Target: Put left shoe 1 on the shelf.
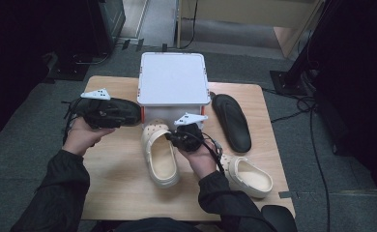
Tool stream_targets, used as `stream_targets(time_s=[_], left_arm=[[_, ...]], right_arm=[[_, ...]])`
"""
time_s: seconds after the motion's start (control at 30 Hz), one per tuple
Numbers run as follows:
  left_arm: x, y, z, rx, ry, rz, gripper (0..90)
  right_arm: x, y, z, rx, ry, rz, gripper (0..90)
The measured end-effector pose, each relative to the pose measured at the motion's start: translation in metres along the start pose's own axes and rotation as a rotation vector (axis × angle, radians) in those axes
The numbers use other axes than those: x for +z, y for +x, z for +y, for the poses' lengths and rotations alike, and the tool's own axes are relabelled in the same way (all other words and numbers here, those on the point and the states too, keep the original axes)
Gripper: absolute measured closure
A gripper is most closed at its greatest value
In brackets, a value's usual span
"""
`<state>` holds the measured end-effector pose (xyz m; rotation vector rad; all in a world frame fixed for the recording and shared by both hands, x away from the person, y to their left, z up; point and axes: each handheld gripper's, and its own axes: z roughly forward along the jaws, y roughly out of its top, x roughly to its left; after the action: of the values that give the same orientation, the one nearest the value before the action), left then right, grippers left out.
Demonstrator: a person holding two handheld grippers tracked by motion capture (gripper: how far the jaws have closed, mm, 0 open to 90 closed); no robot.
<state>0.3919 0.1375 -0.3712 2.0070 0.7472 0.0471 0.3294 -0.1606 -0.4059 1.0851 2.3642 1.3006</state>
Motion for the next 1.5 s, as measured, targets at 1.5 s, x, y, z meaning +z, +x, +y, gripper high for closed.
stream_targets(time_s=[1.5], left_arm=[[0.017,0.013,0.046,0.031,-0.013,0.025,57.1]], right_arm=[[0.038,-0.018,-0.001,0.004,0.055,-0.165,77.9]])
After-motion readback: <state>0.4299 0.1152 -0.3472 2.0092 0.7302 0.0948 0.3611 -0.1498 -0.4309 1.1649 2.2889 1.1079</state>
